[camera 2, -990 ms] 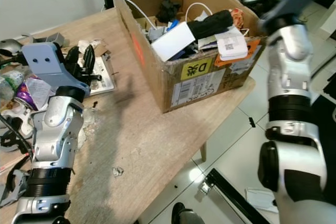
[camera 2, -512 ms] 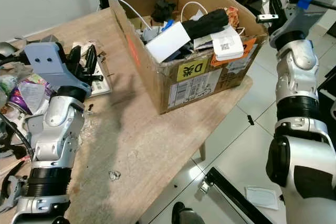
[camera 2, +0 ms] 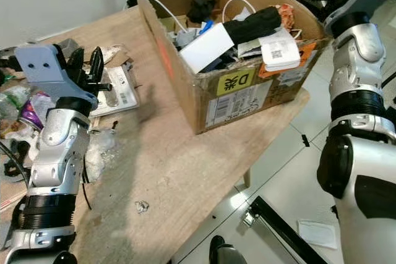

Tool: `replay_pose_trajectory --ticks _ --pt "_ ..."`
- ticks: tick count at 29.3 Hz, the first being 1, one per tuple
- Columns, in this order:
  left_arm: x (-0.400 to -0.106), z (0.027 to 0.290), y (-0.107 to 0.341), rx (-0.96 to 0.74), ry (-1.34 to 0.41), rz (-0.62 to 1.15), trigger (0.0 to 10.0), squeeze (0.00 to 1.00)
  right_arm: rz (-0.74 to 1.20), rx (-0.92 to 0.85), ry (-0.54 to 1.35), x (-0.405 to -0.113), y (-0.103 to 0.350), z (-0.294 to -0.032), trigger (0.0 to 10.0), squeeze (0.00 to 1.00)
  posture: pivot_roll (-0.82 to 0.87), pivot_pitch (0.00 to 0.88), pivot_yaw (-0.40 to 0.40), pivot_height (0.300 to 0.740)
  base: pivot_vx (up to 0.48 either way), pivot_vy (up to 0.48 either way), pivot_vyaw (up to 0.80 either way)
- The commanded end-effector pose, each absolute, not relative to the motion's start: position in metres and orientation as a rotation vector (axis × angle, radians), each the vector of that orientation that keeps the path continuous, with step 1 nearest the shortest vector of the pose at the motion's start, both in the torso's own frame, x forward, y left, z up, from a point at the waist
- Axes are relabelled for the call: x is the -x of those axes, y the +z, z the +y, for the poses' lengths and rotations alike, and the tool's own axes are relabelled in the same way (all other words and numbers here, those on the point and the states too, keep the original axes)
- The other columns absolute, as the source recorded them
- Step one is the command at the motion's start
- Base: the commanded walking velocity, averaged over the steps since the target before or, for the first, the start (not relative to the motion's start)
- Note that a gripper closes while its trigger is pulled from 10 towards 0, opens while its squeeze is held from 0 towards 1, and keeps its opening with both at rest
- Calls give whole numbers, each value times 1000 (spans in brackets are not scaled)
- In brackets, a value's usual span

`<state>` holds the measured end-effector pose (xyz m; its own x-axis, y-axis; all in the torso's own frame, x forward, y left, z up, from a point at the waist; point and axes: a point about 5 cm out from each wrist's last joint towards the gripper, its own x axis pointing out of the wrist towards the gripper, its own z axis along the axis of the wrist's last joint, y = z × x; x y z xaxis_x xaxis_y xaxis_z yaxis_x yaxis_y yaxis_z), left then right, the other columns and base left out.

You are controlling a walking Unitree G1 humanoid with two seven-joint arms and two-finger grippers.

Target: Picking trash to rubbish bin

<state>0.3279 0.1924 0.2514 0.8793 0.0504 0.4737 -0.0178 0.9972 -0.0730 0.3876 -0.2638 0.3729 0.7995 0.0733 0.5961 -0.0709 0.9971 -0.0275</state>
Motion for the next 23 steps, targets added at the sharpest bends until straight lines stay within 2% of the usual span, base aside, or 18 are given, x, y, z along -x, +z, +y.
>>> replay_pose_trajectory --ticks 1,8,19,20,21,22,23 --pt "-325 196 249 48 36 -480 10000 0 -607 19 105 -388 375 -266 10000 0 98 253 2 740 0 0 0" --pt "-325 196 247 43 34 -466 10000 0 -594 66 237 -391 372 -250 10000 0 99 247 5 740 0 0 0" --pt "-327 194 247 43 23 -460 10000 0 -604 51 195 -391 374 -255 10000 0 102 240 12 740 0 0 0" --pt "-327 194 247 43 22 -459 10000 0 -605 46 200 -390 375 -255 10000 588 99 235 11 740 0 0 0" --pt "-327 194 247 43 22 -459 10000 0 -605 46 200 -390 375 -255 10000 588 99 235 11 740 0 0 0" --pt "-327 194 247 43 21 -458 10000 0 -605 40 216 -391 375 -253 10000 1000 97 234 11 740 0 0 0" --pt "-327 194 247 43 20 -457 10000 0 -601 47 237 -391 375 -251 10000 1000 96 234 11 740 0 0 0"
